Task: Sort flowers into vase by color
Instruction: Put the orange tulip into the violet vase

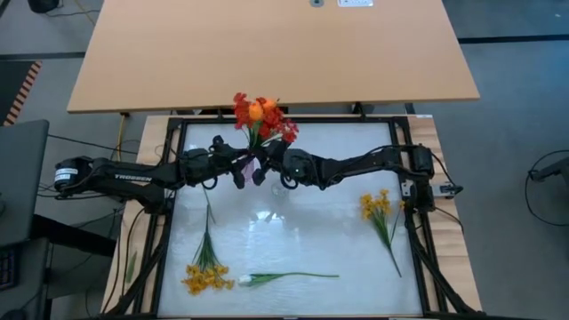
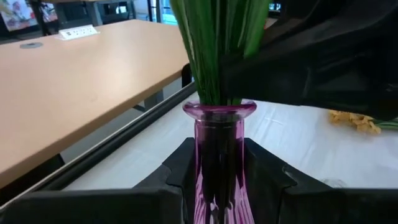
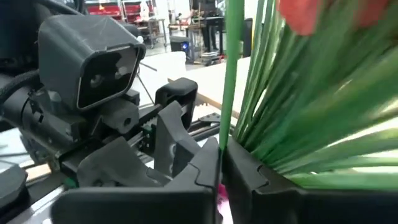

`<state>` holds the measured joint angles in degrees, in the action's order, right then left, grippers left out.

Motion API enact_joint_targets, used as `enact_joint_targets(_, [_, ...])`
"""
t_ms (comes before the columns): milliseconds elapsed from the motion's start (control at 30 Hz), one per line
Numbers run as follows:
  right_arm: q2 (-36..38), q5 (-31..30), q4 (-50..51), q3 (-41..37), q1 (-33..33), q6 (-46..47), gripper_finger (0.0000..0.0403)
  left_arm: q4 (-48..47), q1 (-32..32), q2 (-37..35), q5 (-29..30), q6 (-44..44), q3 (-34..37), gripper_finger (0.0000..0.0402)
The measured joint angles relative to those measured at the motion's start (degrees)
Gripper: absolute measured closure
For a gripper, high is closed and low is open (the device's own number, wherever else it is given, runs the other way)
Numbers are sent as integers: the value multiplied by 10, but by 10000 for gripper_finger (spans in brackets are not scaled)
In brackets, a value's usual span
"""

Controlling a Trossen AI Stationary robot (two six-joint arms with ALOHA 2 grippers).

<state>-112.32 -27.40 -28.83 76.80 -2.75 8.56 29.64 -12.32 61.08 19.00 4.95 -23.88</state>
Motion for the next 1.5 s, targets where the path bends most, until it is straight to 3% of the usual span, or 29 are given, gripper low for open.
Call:
enact_joint_targets(200, [27,10,50,-1,1,-3,292,3,0,0,-6,-2,-2,319])
enact_joint_targets(400, [55,12,86,-3,2,-68,238,14,-1,-1,4,1,-4,319])
enact_joint_targets(667, [80,5,78,-2,1,-76,223,11,-1,-1,-2,3,-4,319])
enact_joint_targets(1200, [134,3,76,-1,-4,-75,252,8,0,0,-3,5,-3,319])
enact_joint_targets(1500, [127,4,83,-1,-3,-75,384,7,0,0,-5,7,-2,319])
